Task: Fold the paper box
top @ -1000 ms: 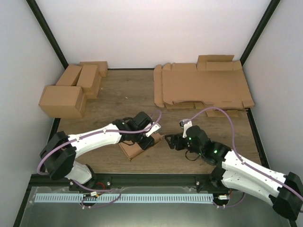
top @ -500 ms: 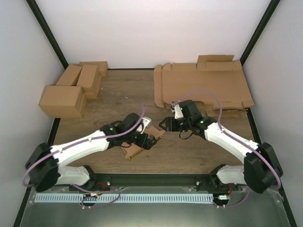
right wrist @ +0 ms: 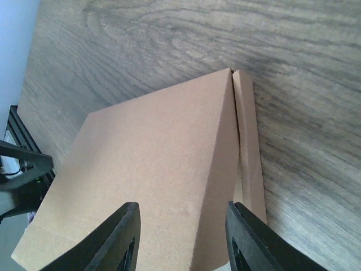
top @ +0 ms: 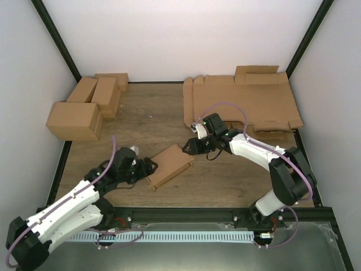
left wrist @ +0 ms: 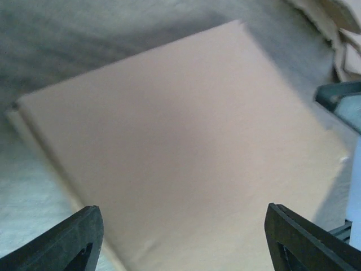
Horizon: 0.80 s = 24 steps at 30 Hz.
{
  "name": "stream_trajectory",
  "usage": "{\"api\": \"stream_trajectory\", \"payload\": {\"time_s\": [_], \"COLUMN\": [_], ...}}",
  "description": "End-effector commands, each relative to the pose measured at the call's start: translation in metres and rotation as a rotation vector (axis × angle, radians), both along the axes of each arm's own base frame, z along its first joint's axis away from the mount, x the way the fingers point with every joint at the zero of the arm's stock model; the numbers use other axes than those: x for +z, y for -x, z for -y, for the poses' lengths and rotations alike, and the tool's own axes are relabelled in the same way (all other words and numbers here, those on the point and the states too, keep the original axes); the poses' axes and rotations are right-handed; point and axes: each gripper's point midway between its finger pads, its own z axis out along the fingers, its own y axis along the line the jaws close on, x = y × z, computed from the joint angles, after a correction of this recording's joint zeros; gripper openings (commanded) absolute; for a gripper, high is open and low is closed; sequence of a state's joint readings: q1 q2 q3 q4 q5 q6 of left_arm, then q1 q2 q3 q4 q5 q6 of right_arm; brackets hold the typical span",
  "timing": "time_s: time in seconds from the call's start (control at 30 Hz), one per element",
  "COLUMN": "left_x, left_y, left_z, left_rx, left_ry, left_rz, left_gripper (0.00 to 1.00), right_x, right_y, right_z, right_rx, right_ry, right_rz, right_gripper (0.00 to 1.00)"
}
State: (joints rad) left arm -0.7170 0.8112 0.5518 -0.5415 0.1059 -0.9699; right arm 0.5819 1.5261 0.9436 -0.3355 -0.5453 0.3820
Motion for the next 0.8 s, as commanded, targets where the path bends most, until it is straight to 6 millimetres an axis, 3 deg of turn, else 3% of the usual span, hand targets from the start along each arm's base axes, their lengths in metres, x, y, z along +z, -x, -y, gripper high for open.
{"api": "stream_trajectory", "payload": {"time_s": [0.0,0.1,0.23,0.63,0.77], "left_x": [-0.017,-0.025,-0.039,-0.046,-0.052], "left_y": [0.020,0.025,0.032,0.029,0.030], "left_z": [-0.005,-0.011,-0.006,0.003,0.002], "left_rx": [0.129,0.182,0.170,0.142,0.146], "left_ry": [0.190,0.236,0.284,0.302,0.291], "left_rz": [-0.160,-0.172,-0.216,-0.223,-0.229], "left_gripper": [0.74,0.66,0.63,0.41,0.39], "right_x": [0.006,-0.001,-0.011,-0.021,-0.025], "right_y": [0.006,0.012,0.022,0.034,0.041], "right_z": [-0.009,-0.010,-0.014,-0.014,-0.015], "right_rx": [0.054,0.065,0.080,0.063,0.061], "right_ry": [-0.028,-0.016,0.001,0.005,-0.013], "right_rz": [-0.018,-0.042,-0.065,-0.103,-0.130], "right_gripper": [0.43,0.43,0.43,0.41,0.38]}}
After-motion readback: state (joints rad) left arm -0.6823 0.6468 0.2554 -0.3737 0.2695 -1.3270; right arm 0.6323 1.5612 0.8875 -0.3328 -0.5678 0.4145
